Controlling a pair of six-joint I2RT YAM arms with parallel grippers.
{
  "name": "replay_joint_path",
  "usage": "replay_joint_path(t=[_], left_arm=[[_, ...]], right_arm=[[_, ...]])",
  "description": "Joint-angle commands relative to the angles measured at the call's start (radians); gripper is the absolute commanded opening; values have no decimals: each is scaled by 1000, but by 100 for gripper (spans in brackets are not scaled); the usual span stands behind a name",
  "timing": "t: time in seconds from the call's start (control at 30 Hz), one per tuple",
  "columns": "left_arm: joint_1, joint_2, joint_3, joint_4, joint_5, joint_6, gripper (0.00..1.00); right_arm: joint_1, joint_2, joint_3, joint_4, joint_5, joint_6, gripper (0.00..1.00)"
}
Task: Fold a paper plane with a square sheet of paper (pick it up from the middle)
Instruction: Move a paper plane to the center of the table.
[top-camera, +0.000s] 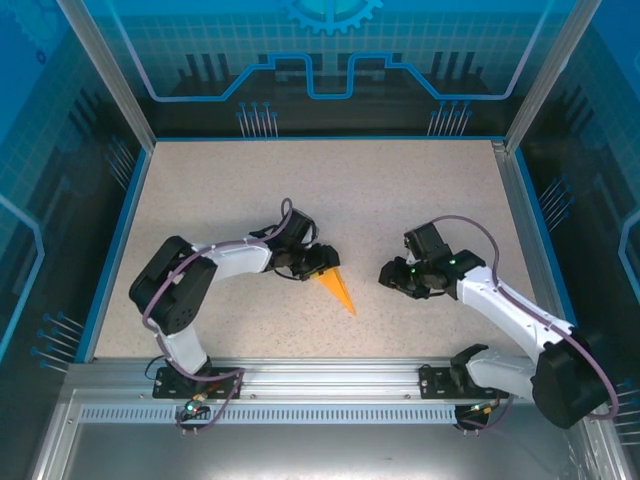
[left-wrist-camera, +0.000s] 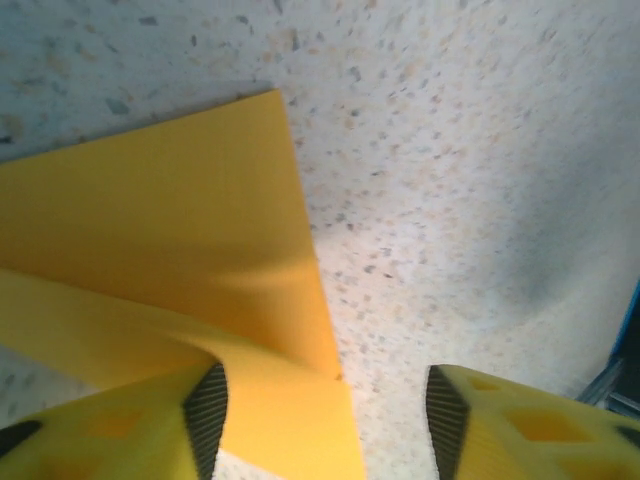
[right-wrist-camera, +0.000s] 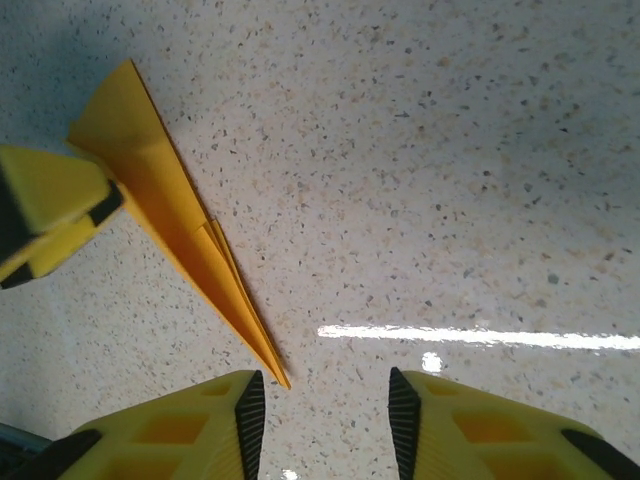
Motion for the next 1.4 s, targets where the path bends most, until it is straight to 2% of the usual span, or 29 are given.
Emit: replay_joint_path(t=[0.0, 0.13, 0.27, 0.53, 0.73, 0.97, 1.27, 1.37], left_arm=[[-15, -100, 42, -151, -85, -7, 68], [-57, -141, 72, -296, -206, -84, 77], [-91, -68, 161, -455, -296, -152, 80], [-121, 154, 383, -620, -328, -164, 81], [-121, 151, 351, -639, -352, -176, 75], [-117, 39, 191, -565, -363, -190, 53], [-117, 12, 146, -538, -359, -186, 51], [-117, 16, 147, -536, -358, -183, 51]], right_arm=[[-11, 33, 1, 61, -30, -88, 42], [-11, 100, -7, 126, -62, -147, 43], [-11, 154, -1, 163, -83, -190, 43], [-2, 249, 18, 235, -169, -210, 42], [32, 323, 33, 294, -230, -221, 42], [93, 424, 117, 283, -222, -249, 40], [105, 504, 177, 297, -311, -306, 41], [105, 527, 199, 280, -294, -318, 42]])
